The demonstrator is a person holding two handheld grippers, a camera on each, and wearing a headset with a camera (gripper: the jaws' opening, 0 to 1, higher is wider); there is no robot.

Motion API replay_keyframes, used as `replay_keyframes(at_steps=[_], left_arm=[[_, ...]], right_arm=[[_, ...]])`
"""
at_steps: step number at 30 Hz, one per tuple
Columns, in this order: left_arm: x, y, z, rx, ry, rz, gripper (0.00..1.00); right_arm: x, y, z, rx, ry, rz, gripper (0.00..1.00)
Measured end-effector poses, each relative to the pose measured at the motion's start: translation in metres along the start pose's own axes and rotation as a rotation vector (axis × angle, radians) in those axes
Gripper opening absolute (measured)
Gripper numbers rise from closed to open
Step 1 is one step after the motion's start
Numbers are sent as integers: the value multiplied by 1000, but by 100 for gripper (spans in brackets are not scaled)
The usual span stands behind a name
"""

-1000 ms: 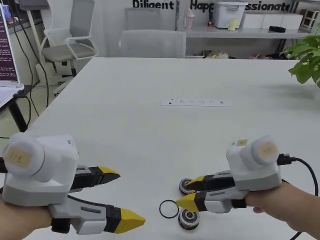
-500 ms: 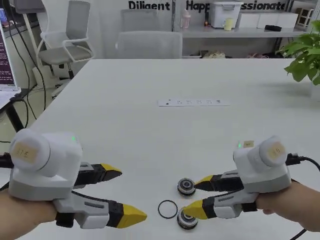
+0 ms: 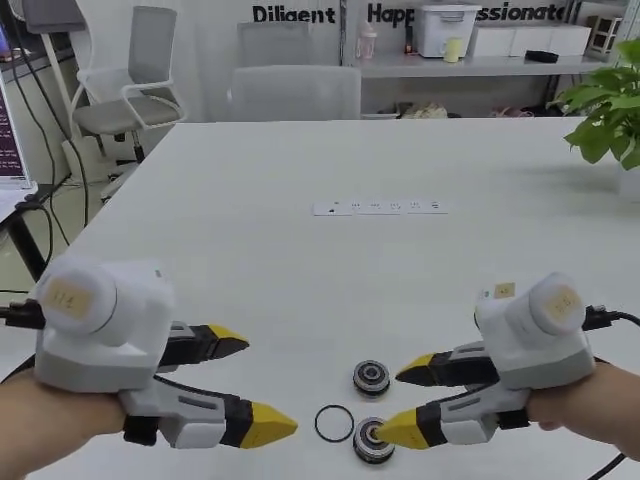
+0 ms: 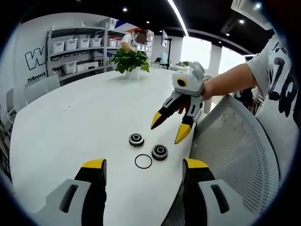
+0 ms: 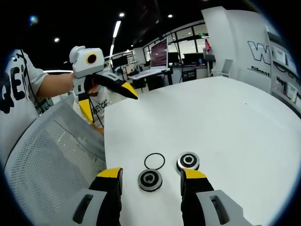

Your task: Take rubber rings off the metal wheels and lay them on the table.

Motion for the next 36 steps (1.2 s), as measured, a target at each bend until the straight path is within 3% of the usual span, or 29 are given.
replay_keyframes(at_steps=[16, 36], left_arm=[[3, 3, -29, -24, -55, -28, 60], [12, -12, -64, -104, -140, -74, 52]], right_arm=[[6, -15, 0, -39, 7, 2, 44], [4, -32, -10, -76, 30, 27, 37]])
Point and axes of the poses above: the centre of the closed fingertips' face, and the gripper's own axes: z roughly backward along the fingers, x roughly to its right, y roughly out of its top, the point moved 2 cm from there along z, roughly backward along the fingers, and after that the axes turned 3 degrees about -z, right-handed, at the moved point
